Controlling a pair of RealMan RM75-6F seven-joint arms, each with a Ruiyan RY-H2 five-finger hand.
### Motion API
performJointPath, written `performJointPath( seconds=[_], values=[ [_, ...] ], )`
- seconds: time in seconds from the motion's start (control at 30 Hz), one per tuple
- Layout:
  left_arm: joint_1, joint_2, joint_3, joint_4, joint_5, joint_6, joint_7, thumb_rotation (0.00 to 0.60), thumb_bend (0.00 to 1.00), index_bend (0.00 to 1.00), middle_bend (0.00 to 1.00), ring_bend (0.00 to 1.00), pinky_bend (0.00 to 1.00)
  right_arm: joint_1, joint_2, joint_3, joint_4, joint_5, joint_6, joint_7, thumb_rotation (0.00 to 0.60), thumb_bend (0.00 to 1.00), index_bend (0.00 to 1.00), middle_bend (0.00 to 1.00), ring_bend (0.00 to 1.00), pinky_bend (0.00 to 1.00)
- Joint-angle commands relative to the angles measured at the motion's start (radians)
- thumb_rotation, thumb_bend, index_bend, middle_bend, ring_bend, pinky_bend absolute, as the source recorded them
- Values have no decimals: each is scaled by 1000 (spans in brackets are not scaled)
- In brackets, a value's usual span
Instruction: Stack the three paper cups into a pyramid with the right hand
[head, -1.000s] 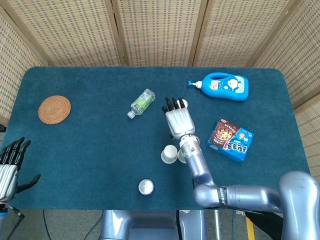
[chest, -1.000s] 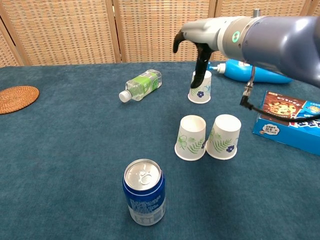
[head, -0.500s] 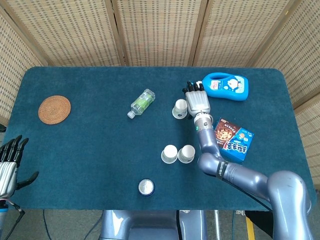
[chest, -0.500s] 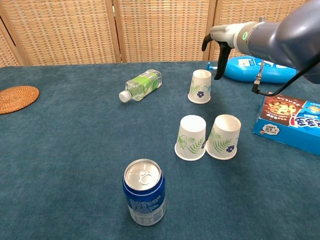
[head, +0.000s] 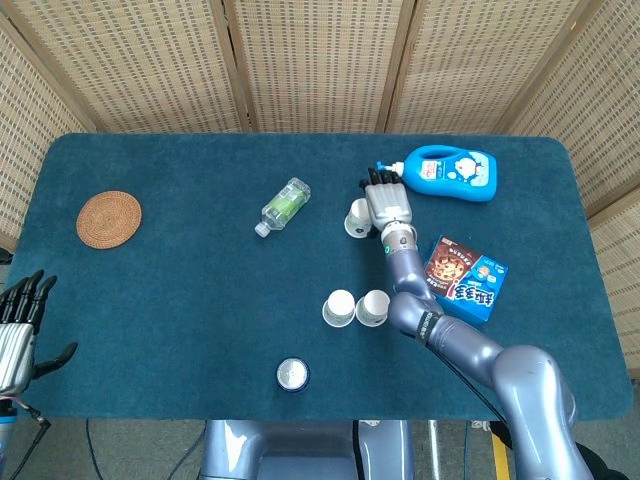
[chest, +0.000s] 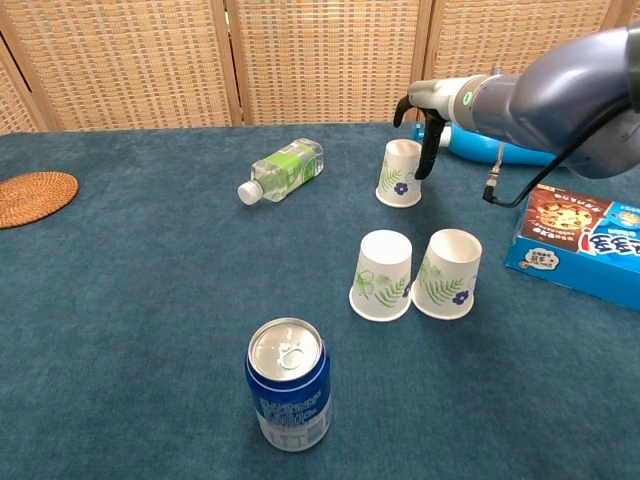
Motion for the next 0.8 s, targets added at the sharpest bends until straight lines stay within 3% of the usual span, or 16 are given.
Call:
performJointPath(
  seconds=[0.03,0.43,0.8],
  values=[
    [0,0,1,0,1,-1,0,600,236,0,0,0,64,17,-33,-2,59,-25,-31,21,600,118,220,0,0,74],
    [0,0,6,2,0,-6,2,600,237,0,0,0,64,15,-97,0,224,-71,-106,68,600,113,401,0,0,106],
    [-3,-3,7,2,2,-10,7,600,237,0,0,0,64,-7,-89,17,157,-150,-56,130,600,109,576,60,0,141]
  ],
)
